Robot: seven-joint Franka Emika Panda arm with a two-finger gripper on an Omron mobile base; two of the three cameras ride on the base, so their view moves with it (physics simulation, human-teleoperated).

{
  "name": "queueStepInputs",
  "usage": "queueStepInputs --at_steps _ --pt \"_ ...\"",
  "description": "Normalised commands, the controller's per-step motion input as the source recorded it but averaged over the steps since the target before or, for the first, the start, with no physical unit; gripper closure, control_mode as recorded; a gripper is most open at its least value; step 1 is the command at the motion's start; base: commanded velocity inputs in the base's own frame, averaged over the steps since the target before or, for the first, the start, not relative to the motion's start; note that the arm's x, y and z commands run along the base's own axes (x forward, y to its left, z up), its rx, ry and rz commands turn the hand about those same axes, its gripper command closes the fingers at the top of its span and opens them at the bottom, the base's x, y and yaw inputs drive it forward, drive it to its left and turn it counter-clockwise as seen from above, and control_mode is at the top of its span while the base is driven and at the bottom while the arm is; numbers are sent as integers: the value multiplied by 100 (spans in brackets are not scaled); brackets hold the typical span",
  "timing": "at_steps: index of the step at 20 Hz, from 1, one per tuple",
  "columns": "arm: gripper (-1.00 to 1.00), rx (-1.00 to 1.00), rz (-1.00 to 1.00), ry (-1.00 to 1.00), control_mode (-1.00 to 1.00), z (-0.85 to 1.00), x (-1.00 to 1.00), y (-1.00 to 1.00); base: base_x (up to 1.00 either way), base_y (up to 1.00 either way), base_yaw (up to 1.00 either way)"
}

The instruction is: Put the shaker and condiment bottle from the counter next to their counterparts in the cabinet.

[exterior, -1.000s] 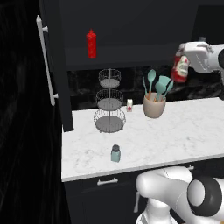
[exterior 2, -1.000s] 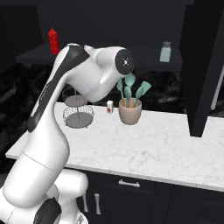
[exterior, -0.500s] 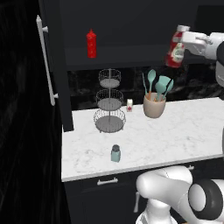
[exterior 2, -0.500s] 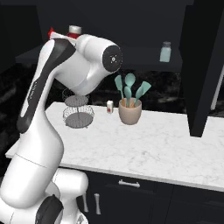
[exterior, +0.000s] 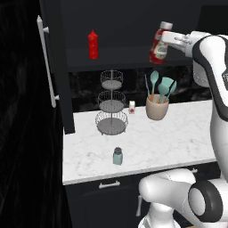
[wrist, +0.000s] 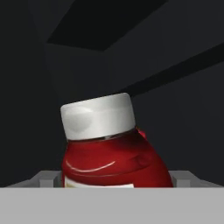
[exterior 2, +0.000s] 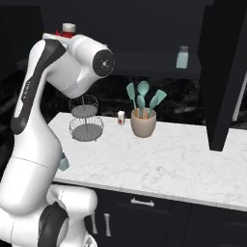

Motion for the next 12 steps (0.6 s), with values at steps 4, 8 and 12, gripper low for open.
queueStepInputs --at_steps 4,8,12 --pt "100 -5 1 0 -100 -1 31 12 0 0 0" --pt "100 -18 1 0 -100 0 43 46 0 0 0" --pt "100 -17 5 0 -100 0 8 42 0 0 0"
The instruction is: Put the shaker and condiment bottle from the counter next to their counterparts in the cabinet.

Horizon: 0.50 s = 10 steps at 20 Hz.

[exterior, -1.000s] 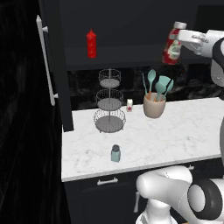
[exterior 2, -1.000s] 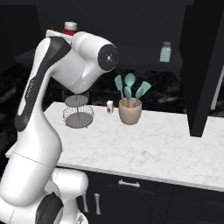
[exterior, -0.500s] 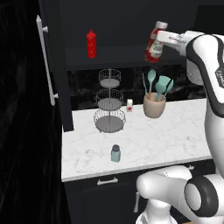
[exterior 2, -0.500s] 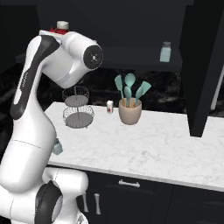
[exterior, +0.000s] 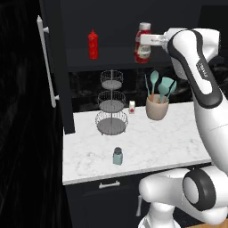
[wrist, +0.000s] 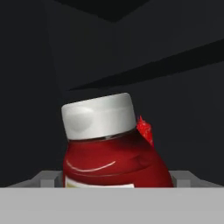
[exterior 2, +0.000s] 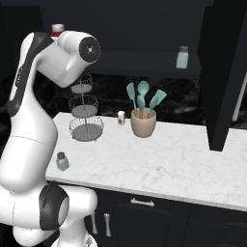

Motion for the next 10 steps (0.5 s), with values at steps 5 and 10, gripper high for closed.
queueStepInputs --at_steps 5,10 --pt "100 -3 0 -14 -100 -3 18 12 0 0 0" --pt "100 0 0 -5 -100 -19 38 31 0 0 0"
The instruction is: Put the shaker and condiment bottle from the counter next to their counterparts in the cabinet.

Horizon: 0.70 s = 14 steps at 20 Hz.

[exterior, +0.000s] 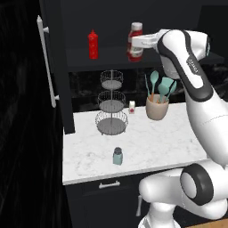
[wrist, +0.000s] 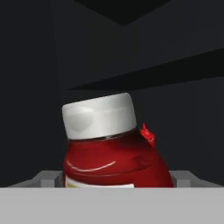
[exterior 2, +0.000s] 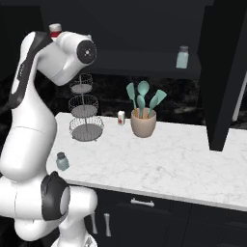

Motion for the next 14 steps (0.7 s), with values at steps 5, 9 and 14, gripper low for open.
queueStepInputs --at_steps 5,9,14 --pt "100 1 0 0 -100 -5 41 26 0 0 0" --pt "100 4 0 0 -100 -6 31 1 0 0 0" --pt "100 3 0 0 -100 -20 30 0 0 0 0"
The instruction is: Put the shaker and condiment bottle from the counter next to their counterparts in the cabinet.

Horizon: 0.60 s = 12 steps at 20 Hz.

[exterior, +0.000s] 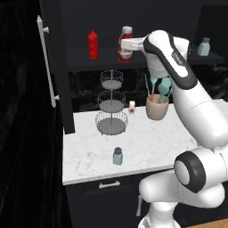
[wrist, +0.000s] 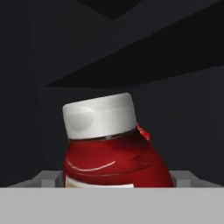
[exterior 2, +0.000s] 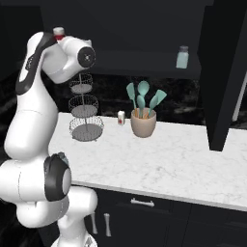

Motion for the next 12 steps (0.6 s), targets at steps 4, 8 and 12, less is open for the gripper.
queueStepInputs --at_steps 4,8,12 --pt "100 0 0 0 -100 -25 30 0 0 0 0" --pt "100 0 0 0 -100 -20 14 0 0 0 0" --pt "100 2 0 0 -100 -19 11 2 0 0 0"
